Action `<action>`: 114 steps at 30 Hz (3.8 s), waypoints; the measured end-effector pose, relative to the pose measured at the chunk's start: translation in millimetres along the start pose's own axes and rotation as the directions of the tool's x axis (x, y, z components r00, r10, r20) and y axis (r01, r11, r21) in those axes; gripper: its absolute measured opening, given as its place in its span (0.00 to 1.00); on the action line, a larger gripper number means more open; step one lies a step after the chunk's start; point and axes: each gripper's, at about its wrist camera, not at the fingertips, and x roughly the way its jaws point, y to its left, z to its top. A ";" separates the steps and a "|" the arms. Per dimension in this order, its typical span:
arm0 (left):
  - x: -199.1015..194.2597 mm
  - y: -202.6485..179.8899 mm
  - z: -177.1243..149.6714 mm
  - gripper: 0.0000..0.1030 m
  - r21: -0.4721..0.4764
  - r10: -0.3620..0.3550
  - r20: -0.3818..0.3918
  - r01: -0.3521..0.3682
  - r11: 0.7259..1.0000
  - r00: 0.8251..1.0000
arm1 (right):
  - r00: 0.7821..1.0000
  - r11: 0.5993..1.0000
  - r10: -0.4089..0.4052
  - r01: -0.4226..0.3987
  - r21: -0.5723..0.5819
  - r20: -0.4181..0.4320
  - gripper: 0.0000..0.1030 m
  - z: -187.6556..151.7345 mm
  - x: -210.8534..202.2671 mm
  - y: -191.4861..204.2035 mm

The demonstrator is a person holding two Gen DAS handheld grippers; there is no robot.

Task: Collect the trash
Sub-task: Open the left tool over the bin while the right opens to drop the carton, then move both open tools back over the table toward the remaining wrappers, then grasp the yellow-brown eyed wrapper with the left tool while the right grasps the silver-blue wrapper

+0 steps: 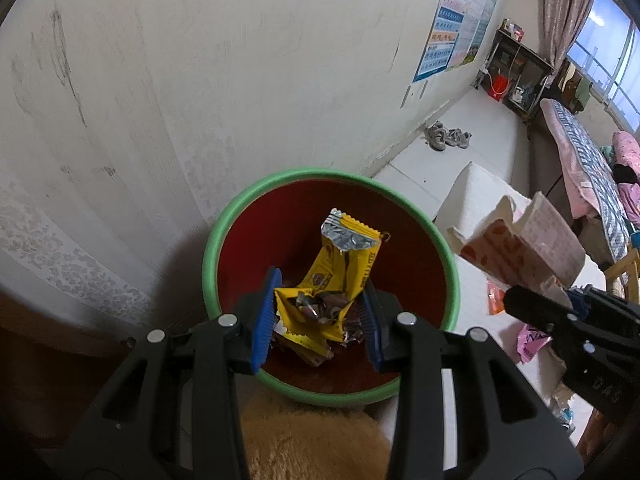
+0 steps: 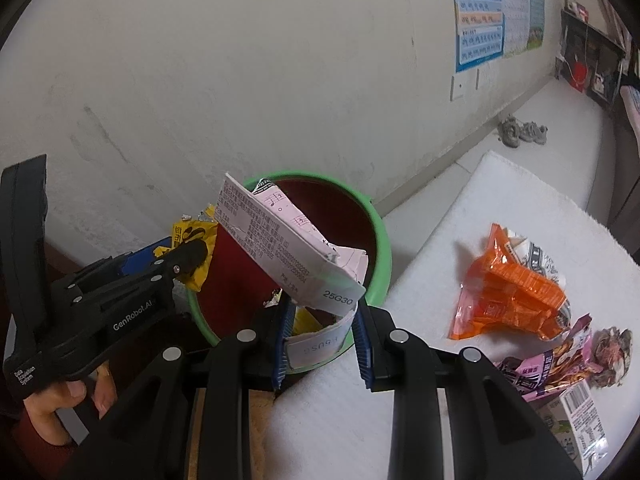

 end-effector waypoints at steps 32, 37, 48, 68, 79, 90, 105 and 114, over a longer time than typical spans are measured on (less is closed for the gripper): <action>-5.0 -7.4 -15.1 0.65 -0.011 -0.015 -0.002 0.015 1.000 1.000 | 0.975 0.985 -0.142 0.156 -0.071 0.168 0.89 -13.2 -55.1 -20.5; -28.3 -49.9 -28.8 0.68 0.067 -0.102 0.020 0.100 0.993 0.995 | 0.960 0.983 -0.182 0.183 0.014 0.211 0.93 -52.8 -110.3 -60.7; -42.9 -204.4 -138.9 0.73 0.370 -0.340 -0.299 0.437 0.820 0.892 | 0.929 0.893 -0.368 0.360 0.270 -0.024 0.93 -166.6 -152.1 -170.9; -10.6 -257.7 -215.3 0.16 0.501 -0.207 -0.483 0.462 0.732 0.851 | 0.957 0.886 -0.252 0.287 0.364 -0.142 0.92 -249.7 -142.3 -208.9; -2.6 -231.5 -189.9 0.39 0.408 -0.238 -0.465 0.445 0.797 0.853 | 0.964 0.898 -0.194 0.248 0.363 -0.179 0.92 -257.8 -120.9 -208.3; 11.3 -239.4 -196.2 0.25 0.404 -0.211 -0.475 0.424 0.810 0.855 | 0.966 0.913 -0.197 0.243 0.327 -0.168 0.78 -253.2 -113.7 -197.4; -5.0 -225.6 -176.4 0.23 0.398 -0.233 -0.377 0.383 0.833 0.897 | 0.986 0.915 -0.094 0.141 0.377 -0.141 0.32 -248.6 -98.7 -186.3; -36.6 -221.0 -149.8 0.23 0.416 -0.260 -0.242 0.342 0.842 0.935 | 0.996 0.935 -0.090 0.094 0.341 -0.029 0.20 -230.1 -132.8 -158.4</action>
